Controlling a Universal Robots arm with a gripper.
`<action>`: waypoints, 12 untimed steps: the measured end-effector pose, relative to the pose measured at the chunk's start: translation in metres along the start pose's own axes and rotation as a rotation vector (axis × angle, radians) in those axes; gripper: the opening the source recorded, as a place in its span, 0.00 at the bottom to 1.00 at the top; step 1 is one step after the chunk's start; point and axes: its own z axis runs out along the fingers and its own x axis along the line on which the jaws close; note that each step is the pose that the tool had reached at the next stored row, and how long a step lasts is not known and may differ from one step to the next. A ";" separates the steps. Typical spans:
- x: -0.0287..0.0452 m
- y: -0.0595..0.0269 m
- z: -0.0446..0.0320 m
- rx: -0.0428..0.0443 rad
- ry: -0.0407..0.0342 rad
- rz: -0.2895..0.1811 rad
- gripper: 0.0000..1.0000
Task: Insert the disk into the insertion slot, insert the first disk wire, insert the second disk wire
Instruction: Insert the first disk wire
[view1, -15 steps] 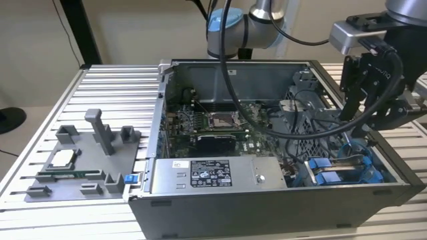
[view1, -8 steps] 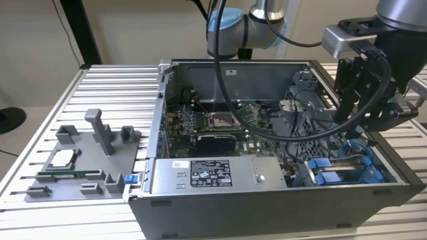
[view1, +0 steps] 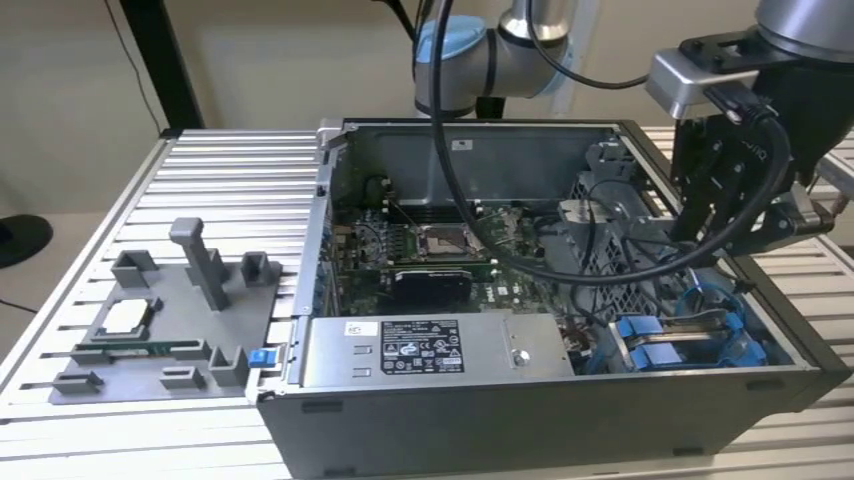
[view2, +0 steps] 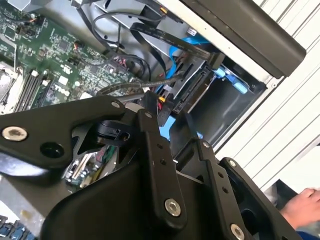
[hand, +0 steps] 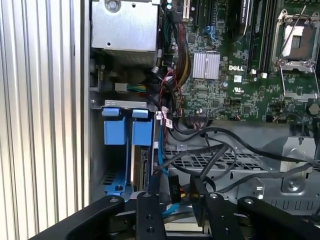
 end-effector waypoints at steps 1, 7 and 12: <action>0.0007 0.0000 0.0000 0.0006 -0.0043 -0.002 1.00; 0.0055 0.0003 0.0004 0.0022 -0.0205 -0.008 1.00; 0.0058 0.0004 0.0018 0.0019 -0.0205 -0.012 1.00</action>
